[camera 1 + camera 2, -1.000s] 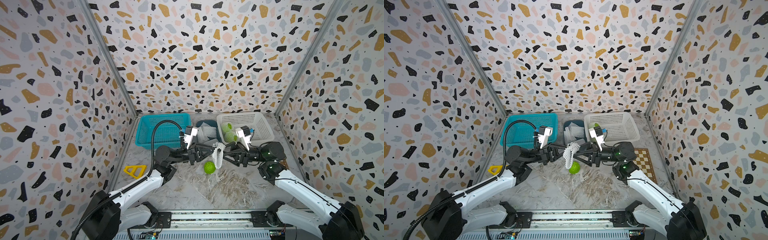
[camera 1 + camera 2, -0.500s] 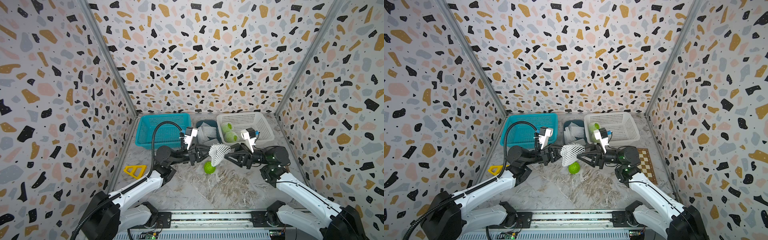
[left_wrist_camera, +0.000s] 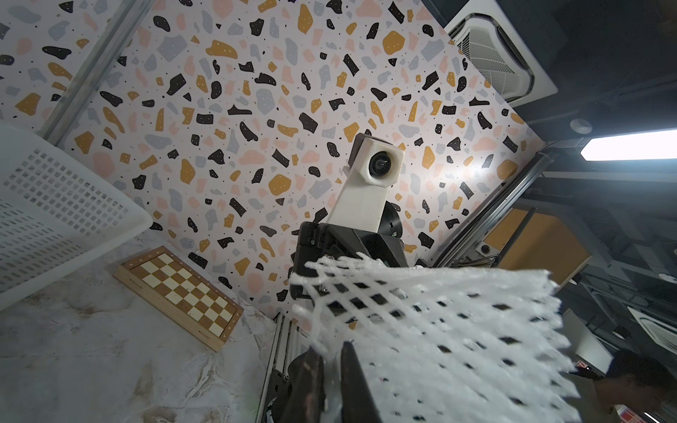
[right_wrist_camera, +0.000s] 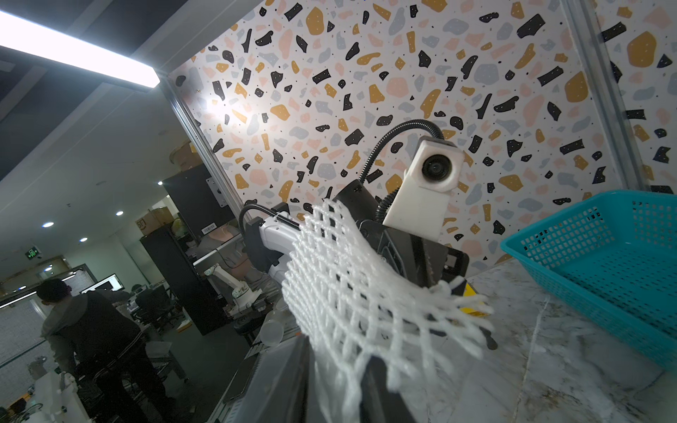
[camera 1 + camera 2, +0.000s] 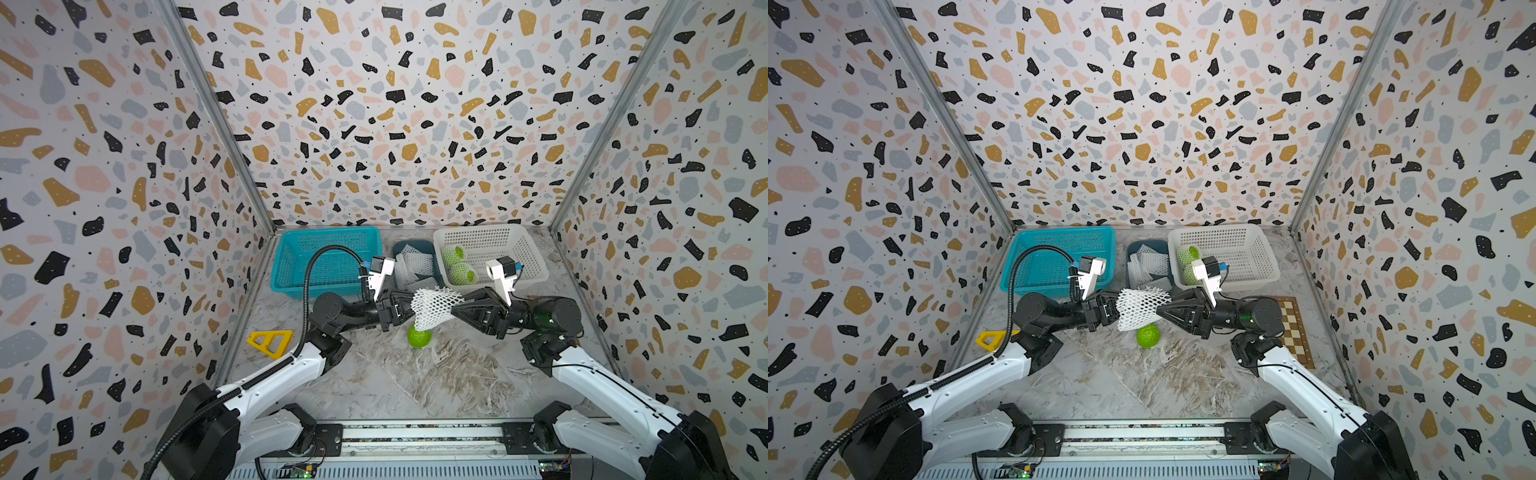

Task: Sleeve custard apples in foam nets
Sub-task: Open the foam net.

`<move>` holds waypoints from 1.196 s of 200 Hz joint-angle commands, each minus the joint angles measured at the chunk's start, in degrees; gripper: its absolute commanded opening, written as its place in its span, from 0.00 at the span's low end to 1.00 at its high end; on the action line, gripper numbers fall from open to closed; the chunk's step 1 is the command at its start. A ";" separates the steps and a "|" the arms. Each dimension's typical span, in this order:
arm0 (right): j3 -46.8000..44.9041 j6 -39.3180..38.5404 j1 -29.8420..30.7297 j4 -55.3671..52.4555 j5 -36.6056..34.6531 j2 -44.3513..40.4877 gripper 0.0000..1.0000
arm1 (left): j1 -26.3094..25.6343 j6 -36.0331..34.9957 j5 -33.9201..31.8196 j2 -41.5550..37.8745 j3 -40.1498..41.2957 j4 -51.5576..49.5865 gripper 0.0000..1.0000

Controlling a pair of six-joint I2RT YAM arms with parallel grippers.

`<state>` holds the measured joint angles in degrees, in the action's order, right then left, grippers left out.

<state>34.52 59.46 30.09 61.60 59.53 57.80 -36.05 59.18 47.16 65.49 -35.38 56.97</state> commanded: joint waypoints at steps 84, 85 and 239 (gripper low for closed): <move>-2.41 4.12 -4.99 0.97 -4.17 3.02 0.00 | 3.53 1.58 -5.21 -2.44 1.98 -6.97 0.12; -2.43 4.10 -5.01 0.93 -4.21 3.11 0.00 | 3.53 1.57 -5.18 -2.41 1.98 -7.05 0.12; -8.32 4.80 -7.85 -3.94 -7.52 11.73 0.00 | 6.43 3.04 -15.04 2.43 5.03 -22.24 0.12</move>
<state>26.30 64.71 22.44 58.33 52.42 68.82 -30.04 61.58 33.54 67.31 -30.83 34.61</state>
